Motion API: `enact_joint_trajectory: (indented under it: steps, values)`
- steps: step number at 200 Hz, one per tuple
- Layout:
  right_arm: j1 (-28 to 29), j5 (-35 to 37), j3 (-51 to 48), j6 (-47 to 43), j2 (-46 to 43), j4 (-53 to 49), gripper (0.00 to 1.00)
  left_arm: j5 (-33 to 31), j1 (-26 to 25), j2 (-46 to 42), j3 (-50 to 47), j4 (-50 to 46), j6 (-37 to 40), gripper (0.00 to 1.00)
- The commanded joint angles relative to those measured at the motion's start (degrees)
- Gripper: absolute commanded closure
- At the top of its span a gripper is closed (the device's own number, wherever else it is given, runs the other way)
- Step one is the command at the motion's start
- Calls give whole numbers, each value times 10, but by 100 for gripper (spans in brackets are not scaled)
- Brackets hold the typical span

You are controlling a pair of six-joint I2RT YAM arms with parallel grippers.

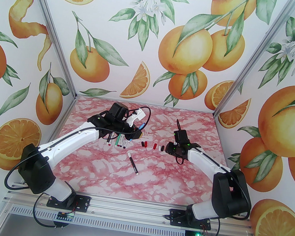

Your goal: Open the pen caps

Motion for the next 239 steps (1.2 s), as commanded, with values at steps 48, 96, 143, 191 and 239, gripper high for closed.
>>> enact_joint_trajectory:
  steps: [48,96,143,191,239]
  values:
    - [-5,30,18,4,28,-7,63,10,4,-18,-5,11,-1,94]
    - [-5,29,27,-1,51,0,66,14,4,-14,-4,9,0,94]
    - [-5,39,31,-5,58,-2,69,15,4,-12,-4,10,1,94]
    - [-5,40,38,-9,63,-6,75,20,4,-12,-3,8,2,93]
    - [-5,42,42,-11,56,-17,79,26,4,-10,-2,8,0,93]
